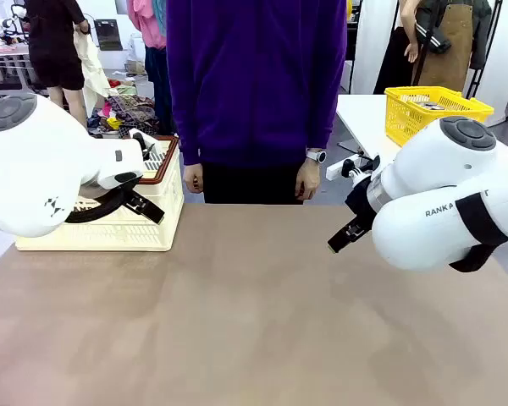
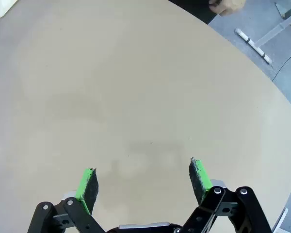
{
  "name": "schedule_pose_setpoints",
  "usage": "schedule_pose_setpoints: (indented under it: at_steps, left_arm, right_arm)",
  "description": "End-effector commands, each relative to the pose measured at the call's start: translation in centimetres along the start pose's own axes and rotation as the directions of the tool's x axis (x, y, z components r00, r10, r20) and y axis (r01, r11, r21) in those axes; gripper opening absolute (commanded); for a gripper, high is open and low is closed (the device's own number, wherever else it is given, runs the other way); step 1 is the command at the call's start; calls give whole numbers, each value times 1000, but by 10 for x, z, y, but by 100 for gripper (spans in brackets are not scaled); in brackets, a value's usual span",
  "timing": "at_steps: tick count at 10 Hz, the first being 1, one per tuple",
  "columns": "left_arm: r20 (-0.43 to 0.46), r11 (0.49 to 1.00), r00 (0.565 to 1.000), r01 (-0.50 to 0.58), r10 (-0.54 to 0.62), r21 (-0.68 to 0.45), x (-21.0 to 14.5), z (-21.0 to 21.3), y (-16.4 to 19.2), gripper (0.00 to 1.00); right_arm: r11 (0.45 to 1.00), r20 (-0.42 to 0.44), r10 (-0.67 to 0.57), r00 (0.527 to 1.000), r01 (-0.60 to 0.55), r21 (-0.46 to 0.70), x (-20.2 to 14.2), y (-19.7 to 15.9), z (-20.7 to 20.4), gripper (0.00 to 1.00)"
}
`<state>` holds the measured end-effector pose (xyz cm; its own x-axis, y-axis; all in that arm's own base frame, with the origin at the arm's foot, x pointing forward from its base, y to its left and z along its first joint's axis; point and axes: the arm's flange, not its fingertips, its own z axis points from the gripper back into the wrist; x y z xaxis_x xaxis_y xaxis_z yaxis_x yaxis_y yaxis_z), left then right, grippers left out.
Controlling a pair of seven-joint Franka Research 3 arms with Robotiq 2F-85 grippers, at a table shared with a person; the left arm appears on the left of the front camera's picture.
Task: Place the drinks into the Shopping basket.
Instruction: Pick up one drink and place it into the Shopping basket.
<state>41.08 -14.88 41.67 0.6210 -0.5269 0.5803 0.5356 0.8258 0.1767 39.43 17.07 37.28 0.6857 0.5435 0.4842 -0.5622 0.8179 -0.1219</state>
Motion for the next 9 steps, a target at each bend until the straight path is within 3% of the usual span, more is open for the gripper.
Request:
schedule_pose_setpoints:
  at_steps: [1,9]
  left_arm:
    - [25,1000,1000,-1,1,10,8,8,4,100]
    - [25,1000,1000,-1,1,10,8,8,4,100]
  right_arm:
    - [1000,1,0,1000,0,0,0,0,0,100]
    - [1000,1,0,1000,0,0,0,0,0,100]
